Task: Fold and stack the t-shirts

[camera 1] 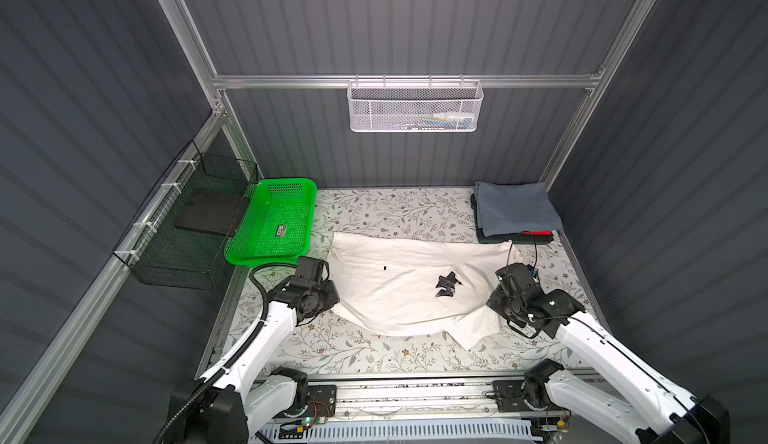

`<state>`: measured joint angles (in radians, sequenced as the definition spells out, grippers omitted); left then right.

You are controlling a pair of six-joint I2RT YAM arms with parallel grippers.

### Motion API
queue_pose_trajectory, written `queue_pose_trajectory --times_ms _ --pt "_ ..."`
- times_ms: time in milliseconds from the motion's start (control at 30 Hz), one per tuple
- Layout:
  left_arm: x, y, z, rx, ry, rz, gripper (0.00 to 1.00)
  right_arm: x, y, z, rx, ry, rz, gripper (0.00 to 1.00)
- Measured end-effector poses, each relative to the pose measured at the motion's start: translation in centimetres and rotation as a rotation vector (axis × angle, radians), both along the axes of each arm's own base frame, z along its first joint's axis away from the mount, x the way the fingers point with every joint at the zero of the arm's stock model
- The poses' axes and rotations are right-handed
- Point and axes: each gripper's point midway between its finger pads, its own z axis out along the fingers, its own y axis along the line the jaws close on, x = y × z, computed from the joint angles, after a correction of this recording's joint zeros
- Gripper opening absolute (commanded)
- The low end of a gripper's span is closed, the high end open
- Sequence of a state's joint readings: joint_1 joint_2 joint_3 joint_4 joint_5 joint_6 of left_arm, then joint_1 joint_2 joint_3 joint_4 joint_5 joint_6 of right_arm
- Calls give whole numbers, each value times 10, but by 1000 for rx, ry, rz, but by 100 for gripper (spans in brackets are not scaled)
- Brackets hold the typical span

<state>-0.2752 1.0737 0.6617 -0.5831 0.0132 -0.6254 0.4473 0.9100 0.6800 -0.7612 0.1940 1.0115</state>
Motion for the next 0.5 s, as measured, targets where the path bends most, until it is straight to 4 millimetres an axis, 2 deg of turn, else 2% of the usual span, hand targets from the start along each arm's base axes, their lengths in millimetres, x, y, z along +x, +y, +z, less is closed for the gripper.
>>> queue_pose_trajectory --times_ms 333,500 --pt "9 5 -14 66 79 15 0 15 -4 -3 25 13 10 0" --pt "20 5 -12 82 81 21 0 21 -2 -8 37 26 17 0"
